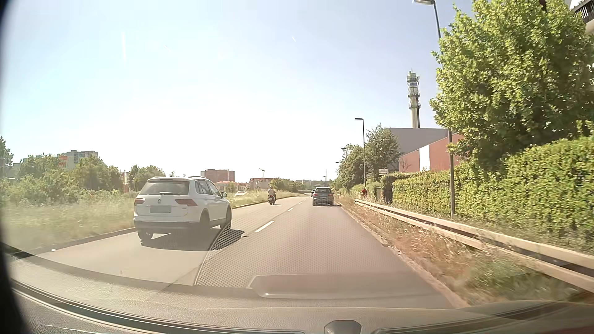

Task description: Follow the waypoints while adhering to traffic rules and regulations

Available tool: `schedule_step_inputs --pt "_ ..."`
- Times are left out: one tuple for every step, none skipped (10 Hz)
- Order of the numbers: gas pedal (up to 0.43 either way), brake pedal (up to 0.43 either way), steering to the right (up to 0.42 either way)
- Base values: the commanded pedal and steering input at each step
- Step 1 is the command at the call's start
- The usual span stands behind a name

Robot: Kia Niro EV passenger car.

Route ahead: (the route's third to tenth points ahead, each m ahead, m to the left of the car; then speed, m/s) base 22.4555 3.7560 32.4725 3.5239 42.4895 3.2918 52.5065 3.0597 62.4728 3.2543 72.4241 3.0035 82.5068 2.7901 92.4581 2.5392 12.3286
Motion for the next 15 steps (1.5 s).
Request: schedule_step_inputs --pt "0.059 0.024 0.002" --pt "0.059 0.024 0.001" --pt "0.059 0.024 0.001" --pt "0.059 0.024 0.001" --pt "0.059 0.024 0.001" --pt "0.059 0.024 0.001" --pt "0.059 0.024 0.001" --pt "0.059 0.024 0.001" --pt "0.059 0.024 0.001" --pt "0.059 0.024 0.001" --pt "0.059 0.024 0.002" --pt "0.059 0.024 0.001" --pt "0.059 0.024 0.001" --pt "0.059 0.024 0.003" --pt "0.059 0.024 0.003"
